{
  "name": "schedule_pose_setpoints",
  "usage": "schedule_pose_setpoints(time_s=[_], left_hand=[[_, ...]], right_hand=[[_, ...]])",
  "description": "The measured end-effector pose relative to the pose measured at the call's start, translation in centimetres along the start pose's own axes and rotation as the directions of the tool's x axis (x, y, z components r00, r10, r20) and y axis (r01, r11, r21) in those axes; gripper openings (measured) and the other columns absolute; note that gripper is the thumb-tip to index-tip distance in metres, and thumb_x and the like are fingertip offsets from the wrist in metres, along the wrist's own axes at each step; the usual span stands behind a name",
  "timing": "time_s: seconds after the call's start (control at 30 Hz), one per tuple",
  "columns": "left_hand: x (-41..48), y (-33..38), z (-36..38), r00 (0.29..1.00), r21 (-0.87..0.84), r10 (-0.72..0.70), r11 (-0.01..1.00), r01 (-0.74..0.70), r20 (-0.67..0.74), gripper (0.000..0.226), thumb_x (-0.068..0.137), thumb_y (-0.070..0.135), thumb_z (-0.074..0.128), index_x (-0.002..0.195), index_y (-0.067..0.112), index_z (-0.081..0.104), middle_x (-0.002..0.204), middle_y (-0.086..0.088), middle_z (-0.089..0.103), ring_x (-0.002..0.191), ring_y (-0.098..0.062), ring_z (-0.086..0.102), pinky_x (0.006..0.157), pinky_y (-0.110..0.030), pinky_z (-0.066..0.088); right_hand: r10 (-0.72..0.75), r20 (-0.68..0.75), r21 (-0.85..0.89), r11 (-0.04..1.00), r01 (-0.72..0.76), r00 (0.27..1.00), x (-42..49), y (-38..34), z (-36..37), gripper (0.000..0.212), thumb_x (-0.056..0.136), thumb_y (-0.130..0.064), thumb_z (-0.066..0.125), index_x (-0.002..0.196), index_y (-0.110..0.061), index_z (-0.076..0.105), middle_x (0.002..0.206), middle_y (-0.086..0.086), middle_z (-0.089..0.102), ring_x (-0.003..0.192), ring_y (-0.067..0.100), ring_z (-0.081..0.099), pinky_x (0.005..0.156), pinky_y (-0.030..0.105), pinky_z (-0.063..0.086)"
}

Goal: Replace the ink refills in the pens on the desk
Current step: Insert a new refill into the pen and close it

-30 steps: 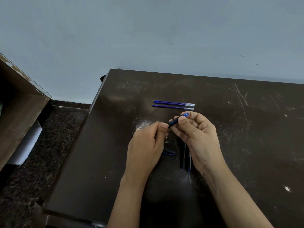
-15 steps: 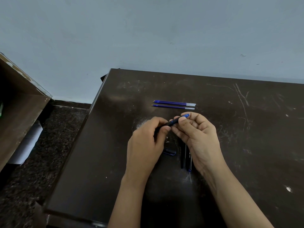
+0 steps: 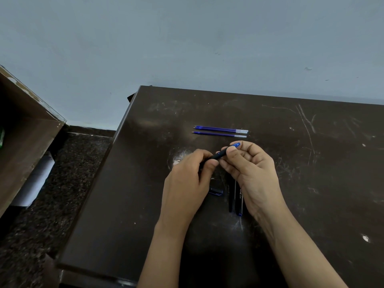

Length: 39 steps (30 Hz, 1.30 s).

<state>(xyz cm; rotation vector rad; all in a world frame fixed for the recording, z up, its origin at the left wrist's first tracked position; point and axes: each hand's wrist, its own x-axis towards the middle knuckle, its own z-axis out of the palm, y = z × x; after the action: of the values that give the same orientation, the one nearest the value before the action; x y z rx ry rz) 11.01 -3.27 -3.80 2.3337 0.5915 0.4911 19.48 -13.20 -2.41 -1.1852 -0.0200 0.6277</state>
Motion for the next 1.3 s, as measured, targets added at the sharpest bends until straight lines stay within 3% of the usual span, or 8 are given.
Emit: schedule_pose_setpoints(time_s=[0.27,0.5,0.63,0.93,1.03,1.1,1.17,1.3], left_hand=[[0.2,-0.5,0.0,0.996,0.063,0.056,0.997,-0.051,-0.073,0.016,0.094,0.025,0.057,0.105,0.019,0.067,0.09,0.01,0.068,0.079,-0.002,0.061,0.071,-0.025,0.053],[0.1,-0.2,0.1,0.992,-0.109,0.053,0.993,-0.04,0.114,0.025,0.1,0.029,0.041,0.105,0.02,0.064,0.08,0.012,0.067,0.072,0.001,0.059,0.062,-0.007,0.039],[0.2,-0.5,0.0,0.996,-0.125,0.069,0.99,-0.062,0.052,0.019,0.098,0.021,0.051,0.108,0.018,0.067,0.081,0.014,0.067,0.073,0.007,0.059,0.064,-0.005,0.04],[0.1,-0.4,-0.3,0.996,-0.106,0.089,0.99,-0.09,-0.015,0.025,0.097,0.032,0.048,0.108,0.02,0.067,0.082,0.011,0.068,0.076,-0.004,0.065,0.066,-0.022,0.051],[0.1,-0.5,-0.5,0.998,-0.067,0.042,0.997,-0.046,-0.051,0.015,0.097,0.027,0.053,0.104,0.021,0.065,0.082,0.011,0.066,0.075,-0.005,0.062,0.064,-0.028,0.052],[0.1,-0.6,-0.8,0.993,-0.071,-0.005,0.997,-0.004,-0.118,0.012,0.096,0.022,0.054,0.103,0.021,0.064,0.083,0.012,0.065,0.074,-0.004,0.061,0.065,-0.026,0.051],[0.1,-0.7,-1.0,0.984,-0.062,-0.048,0.997,0.037,-0.17,0.012,0.095,0.021,0.053,0.103,0.022,0.063,0.085,0.012,0.065,0.076,-0.004,0.06,0.069,-0.027,0.05],[0.1,-0.9,-0.8,0.977,-0.027,-0.071,0.997,0.067,-0.199,0.013,0.096,0.021,0.054,0.104,0.022,0.063,0.088,0.012,0.065,0.08,-0.007,0.061,0.079,-0.041,0.052]], right_hand=[[-0.006,0.01,-0.038,0.999,0.006,1.0,0.0,0.1,-0.2,0.01,0.09,-0.005,0.058,0.099,-0.004,0.062,0.086,0.01,0.07,0.08,0.017,0.068,0.076,0.025,0.057],[-0.011,0.18,-0.047,0.999,0.02,0.984,0.2,-0.6,-0.8,0.019,0.091,-0.01,0.053,0.105,-0.011,0.066,0.106,0.005,0.073,0.09,0.013,0.068,0.083,0.026,0.055],[-0.011,0.196,-0.004,1.0,0.012,0.981,0.2,-0.7,-0.8,0.021,0.082,-0.013,0.059,0.101,-0.01,0.068,0.098,0.006,0.075,0.094,0.015,0.07,0.084,0.026,0.055],[-0.042,0.065,-0.003,0.999,0.042,0.997,-0.2,-0.5,-0.2,0.024,0.072,-0.016,0.068,0.095,-0.008,0.07,0.087,0.005,0.076,0.082,0.01,0.071,0.071,0.018,0.052],[-0.031,0.051,-0.188,0.981,0.04,0.998,-0.3,-0.6,-0.4,0.026,0.074,-0.014,0.074,0.099,-0.013,0.07,0.091,0.004,0.076,0.086,0.013,0.072,0.079,0.027,0.056],[-0.088,0.058,-0.545,0.832,0.106,0.994,-0.4,-0.9,-0.6,0.029,0.074,-0.015,0.078,0.1,-0.023,0.069,0.091,-0.004,0.073,0.085,0.005,0.069,0.079,0.017,0.054],[-0.079,0.171,-0.842,0.507,0.187,0.982,-0.6,-1.2,-0.3,0.03,0.072,-0.025,0.079,0.099,-0.031,0.066,0.089,-0.011,0.068,0.088,0.003,0.061,0.075,0.012,0.048],[0.135,0.347,-0.935,-0.025,0.354,0.928,-1.5,-0.7,1.0,0.039,0.079,-0.037,0.071,0.116,-0.031,0.06,0.107,-0.009,0.062,0.108,0.014,0.043,0.09,0.031,0.044]])
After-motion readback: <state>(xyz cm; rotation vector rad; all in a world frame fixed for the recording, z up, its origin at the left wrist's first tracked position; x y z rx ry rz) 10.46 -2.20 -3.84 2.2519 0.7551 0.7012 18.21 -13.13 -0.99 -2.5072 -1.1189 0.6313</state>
